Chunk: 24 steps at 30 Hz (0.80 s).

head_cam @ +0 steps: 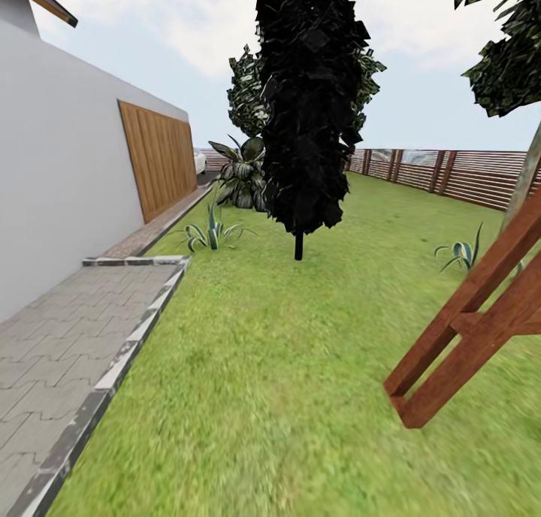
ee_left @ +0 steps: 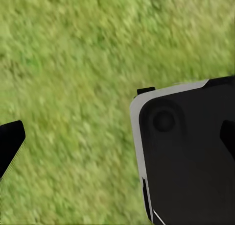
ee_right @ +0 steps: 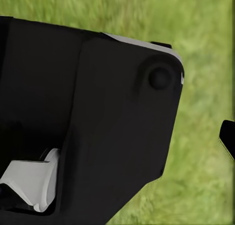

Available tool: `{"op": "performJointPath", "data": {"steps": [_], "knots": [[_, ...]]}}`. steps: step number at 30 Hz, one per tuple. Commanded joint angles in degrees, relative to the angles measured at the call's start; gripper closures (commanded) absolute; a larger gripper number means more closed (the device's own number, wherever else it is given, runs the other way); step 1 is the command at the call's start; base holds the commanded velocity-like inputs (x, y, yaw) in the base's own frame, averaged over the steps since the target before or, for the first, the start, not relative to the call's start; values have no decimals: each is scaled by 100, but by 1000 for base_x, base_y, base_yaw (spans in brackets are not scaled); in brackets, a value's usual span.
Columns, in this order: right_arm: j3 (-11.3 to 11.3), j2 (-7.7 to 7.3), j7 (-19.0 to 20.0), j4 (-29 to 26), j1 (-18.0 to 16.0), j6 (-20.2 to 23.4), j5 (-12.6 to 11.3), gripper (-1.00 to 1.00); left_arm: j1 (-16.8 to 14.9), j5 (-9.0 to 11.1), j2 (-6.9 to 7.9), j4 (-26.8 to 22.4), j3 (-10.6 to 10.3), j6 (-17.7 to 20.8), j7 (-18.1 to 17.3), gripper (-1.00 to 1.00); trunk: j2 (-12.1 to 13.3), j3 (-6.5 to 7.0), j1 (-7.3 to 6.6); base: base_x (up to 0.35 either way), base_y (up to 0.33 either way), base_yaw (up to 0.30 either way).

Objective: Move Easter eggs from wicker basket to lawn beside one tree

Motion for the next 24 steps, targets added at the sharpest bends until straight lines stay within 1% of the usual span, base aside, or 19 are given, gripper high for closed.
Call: {"op": "performJointPath", "data": {"steps": [1, 24], "knots": [[16, -2, 2, -7, 1, -8, 3, -100, -4, -1, 1, 3, -29, -19, 8, -100, -7, -9, 6, 337, 0, 0], [14, -4, 2, -5, 1, -8, 9, -100, -4, -1, 1, 4, -37, -21, 8, -100, -7, -9, 6, 336, 0, 0]]}}
